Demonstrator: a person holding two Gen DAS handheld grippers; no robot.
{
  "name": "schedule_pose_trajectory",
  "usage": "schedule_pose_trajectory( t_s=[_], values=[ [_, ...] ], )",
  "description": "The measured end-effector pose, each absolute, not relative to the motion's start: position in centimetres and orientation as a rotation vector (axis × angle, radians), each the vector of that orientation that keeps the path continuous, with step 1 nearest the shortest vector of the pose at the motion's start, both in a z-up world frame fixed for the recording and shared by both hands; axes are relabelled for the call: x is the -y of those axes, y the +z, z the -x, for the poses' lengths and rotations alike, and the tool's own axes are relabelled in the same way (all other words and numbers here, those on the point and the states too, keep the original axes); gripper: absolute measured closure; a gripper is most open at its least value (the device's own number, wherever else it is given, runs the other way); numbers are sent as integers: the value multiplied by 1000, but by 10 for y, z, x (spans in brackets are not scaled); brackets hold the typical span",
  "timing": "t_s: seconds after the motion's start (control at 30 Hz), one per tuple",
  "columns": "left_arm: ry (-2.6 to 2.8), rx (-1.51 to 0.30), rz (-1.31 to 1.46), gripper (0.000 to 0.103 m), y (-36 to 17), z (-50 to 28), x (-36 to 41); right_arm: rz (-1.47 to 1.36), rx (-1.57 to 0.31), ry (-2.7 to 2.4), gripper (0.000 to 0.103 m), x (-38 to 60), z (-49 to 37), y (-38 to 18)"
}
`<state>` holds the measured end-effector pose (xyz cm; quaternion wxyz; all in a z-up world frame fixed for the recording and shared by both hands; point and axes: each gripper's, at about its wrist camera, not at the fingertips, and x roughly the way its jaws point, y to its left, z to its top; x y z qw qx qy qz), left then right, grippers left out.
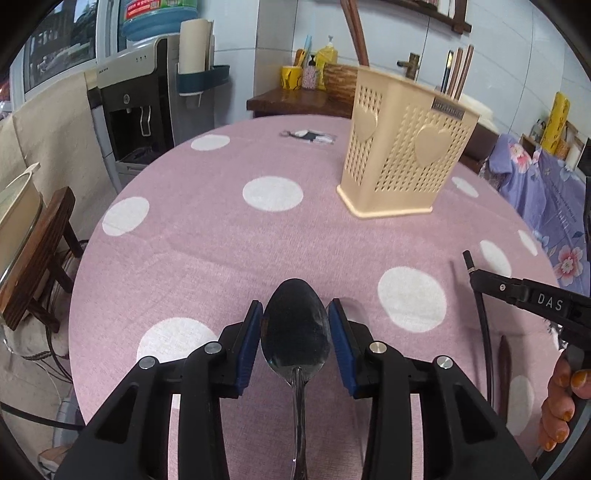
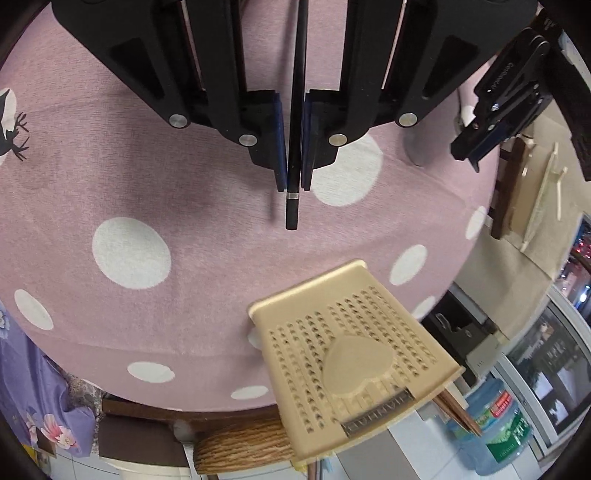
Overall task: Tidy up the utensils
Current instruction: 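Carry the spoon and black chopstick up and lower them into the cream holder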
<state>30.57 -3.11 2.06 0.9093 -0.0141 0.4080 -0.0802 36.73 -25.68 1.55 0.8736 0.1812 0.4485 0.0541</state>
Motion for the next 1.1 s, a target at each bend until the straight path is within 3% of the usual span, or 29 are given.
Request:
schedule_pose_trajectory(
  t_s=[0.53,1.1],
  values=[
    [-197,-604,52,66,99,-287,22,-328,-649,292,95,248,-320,135],
    [-215,-576,55,66,112,-288,27,-314,-625,345,95,253,-314,150]
  ],
)
